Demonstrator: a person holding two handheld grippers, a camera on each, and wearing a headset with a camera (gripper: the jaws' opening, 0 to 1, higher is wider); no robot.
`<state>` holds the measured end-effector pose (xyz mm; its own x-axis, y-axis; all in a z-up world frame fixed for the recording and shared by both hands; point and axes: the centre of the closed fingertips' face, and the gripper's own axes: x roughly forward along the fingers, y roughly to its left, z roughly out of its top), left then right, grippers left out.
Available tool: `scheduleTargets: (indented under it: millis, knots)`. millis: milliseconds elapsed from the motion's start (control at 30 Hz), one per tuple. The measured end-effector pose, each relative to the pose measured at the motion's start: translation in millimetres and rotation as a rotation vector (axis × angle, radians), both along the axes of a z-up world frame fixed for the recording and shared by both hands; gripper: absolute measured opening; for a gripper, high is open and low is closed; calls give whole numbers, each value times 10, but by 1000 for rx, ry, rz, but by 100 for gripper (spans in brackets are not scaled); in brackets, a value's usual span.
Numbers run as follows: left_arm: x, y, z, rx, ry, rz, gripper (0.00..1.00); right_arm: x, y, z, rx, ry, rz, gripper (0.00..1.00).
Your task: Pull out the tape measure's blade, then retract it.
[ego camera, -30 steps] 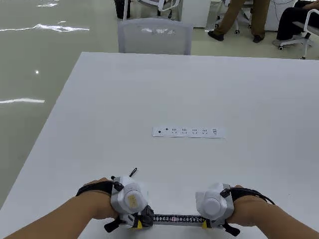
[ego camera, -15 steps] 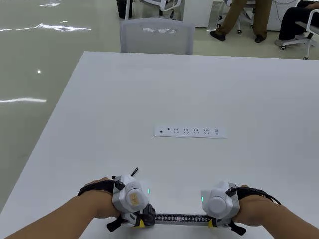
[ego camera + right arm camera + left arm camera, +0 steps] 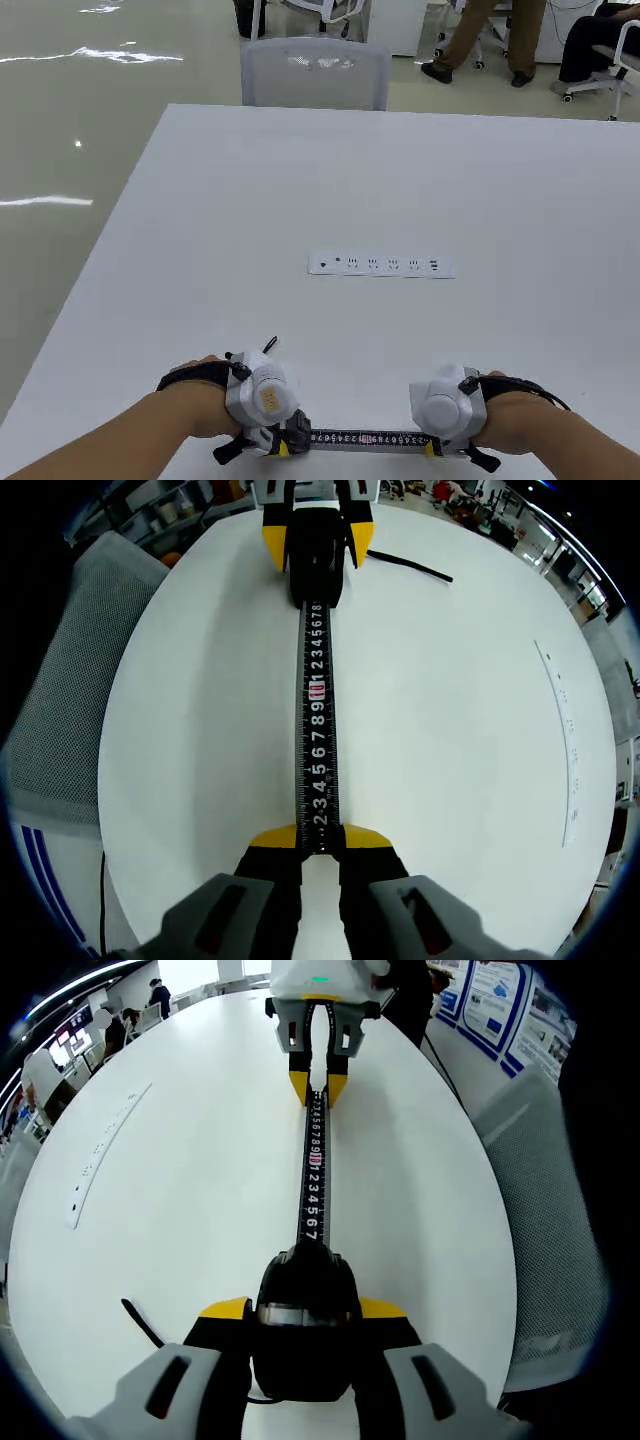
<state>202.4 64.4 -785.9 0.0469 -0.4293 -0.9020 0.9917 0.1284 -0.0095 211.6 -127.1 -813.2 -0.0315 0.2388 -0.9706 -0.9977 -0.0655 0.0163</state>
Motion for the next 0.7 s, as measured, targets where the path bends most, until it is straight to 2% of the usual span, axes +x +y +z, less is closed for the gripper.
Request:
scheduleTargets:
  millis: [500, 700]
  knots:
    - [16, 16, -32, 0, -3, 1, 33, -13, -86, 16, -12, -1, -6, 13]
    - [1, 9, -4, 4, -1, -2, 33, -2, -140, 5, -19, 2, -5, 12]
